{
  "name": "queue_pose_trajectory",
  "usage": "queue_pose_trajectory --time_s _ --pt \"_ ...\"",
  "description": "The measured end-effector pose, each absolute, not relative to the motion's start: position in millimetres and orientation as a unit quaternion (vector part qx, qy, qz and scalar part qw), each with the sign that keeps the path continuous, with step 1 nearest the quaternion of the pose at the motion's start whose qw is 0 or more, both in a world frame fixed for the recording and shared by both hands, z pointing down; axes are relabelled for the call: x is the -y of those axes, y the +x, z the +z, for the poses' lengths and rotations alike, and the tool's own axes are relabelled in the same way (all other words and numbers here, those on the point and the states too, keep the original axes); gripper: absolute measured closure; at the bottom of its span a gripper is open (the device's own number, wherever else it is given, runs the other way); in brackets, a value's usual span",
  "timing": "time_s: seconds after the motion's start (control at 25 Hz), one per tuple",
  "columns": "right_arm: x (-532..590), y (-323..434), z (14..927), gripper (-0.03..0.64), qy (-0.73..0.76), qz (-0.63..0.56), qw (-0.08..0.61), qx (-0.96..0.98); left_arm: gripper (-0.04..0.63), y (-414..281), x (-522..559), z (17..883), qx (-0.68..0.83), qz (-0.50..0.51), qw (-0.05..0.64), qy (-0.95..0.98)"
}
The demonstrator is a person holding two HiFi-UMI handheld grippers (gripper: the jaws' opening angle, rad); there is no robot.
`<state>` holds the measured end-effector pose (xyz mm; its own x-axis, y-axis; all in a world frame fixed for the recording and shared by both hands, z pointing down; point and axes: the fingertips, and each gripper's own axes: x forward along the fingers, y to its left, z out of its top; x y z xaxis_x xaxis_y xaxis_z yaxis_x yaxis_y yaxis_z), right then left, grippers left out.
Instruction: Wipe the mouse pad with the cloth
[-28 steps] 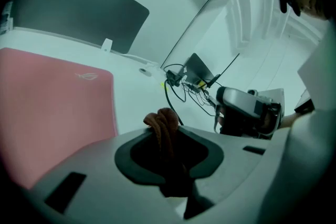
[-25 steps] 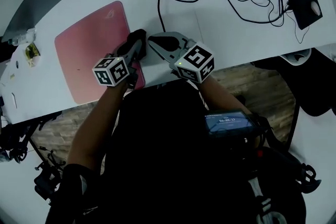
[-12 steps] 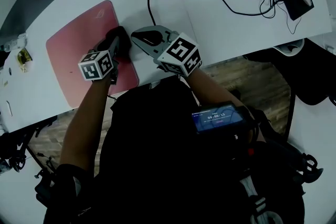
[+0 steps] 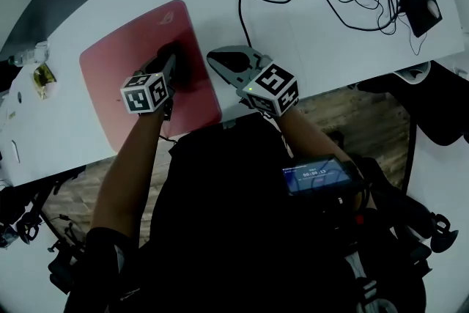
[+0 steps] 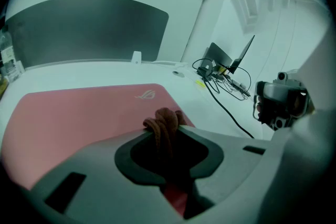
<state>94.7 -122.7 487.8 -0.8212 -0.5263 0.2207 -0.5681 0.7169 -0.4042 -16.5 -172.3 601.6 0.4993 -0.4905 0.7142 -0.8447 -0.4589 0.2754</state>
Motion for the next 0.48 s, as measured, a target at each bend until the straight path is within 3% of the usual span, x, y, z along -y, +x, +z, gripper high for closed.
queue_pose_trajectory --time_s 0.48 --pt "126.7 58.1 492.3 0.591 0.310 0.235 0.060 0.919 0.509 -98.8 181.5 602.1 0.444 0.280 0.316 0.791"
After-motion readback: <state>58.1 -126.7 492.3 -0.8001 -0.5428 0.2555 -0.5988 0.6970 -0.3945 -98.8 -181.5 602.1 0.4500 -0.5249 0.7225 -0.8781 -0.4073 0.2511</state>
